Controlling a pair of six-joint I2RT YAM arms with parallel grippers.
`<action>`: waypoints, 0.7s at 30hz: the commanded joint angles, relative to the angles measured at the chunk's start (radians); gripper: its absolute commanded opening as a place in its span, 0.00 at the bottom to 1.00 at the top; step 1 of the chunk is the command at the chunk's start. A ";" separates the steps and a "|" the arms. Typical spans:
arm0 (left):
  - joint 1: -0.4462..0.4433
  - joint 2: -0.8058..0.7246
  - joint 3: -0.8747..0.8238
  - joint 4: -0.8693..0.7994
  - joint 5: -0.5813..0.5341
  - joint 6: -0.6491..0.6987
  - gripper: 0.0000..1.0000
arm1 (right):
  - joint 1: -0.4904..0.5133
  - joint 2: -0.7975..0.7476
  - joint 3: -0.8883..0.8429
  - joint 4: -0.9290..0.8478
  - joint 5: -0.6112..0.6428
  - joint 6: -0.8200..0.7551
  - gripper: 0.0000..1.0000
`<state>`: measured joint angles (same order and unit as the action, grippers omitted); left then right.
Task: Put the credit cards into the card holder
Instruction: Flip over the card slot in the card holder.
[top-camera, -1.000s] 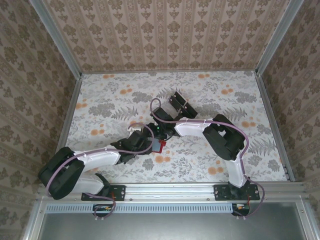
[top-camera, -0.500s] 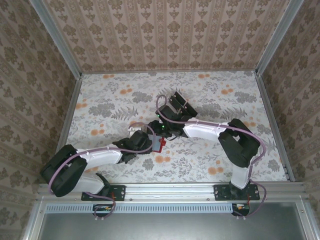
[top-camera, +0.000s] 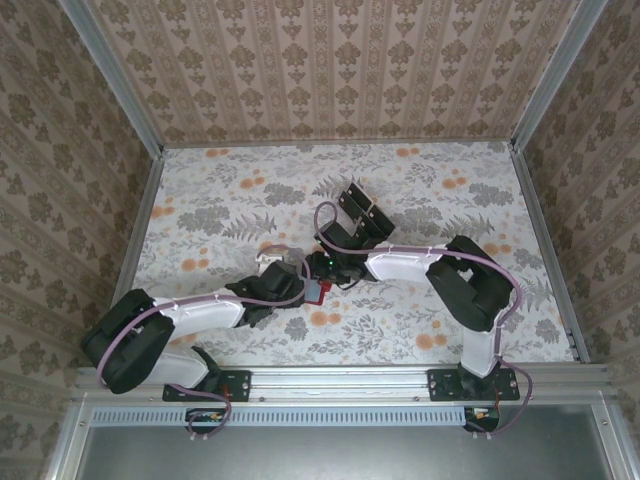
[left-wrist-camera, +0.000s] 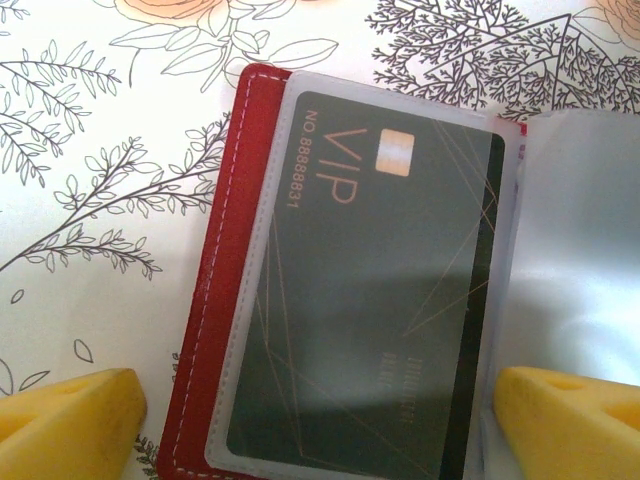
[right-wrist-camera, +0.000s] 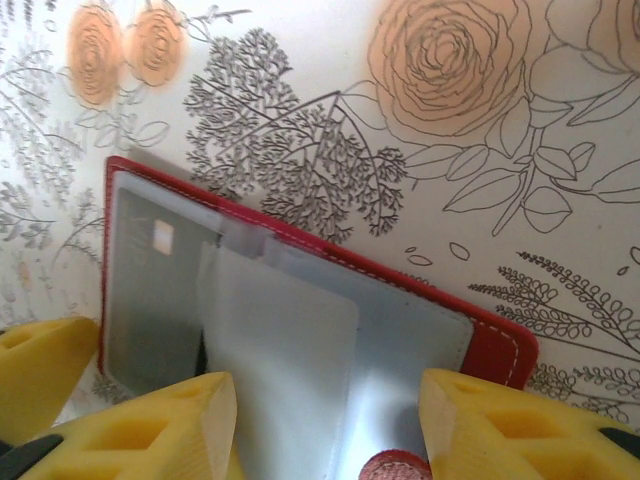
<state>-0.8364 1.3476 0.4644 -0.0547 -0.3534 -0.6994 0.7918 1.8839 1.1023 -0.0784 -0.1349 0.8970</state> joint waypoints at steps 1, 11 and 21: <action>0.005 0.026 -0.030 -0.041 -0.019 -0.024 1.00 | -0.004 0.031 0.026 0.023 -0.009 0.005 0.53; 0.004 0.010 -0.027 -0.045 -0.016 -0.021 1.00 | 0.004 0.063 0.085 0.048 -0.071 -0.016 0.52; 0.023 -0.180 -0.018 -0.153 -0.064 -0.007 1.00 | 0.035 0.063 0.146 0.029 -0.105 -0.003 0.52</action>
<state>-0.8291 1.2354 0.4538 -0.1322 -0.3710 -0.7029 0.8112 1.9427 1.2114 -0.0490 -0.2050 0.8906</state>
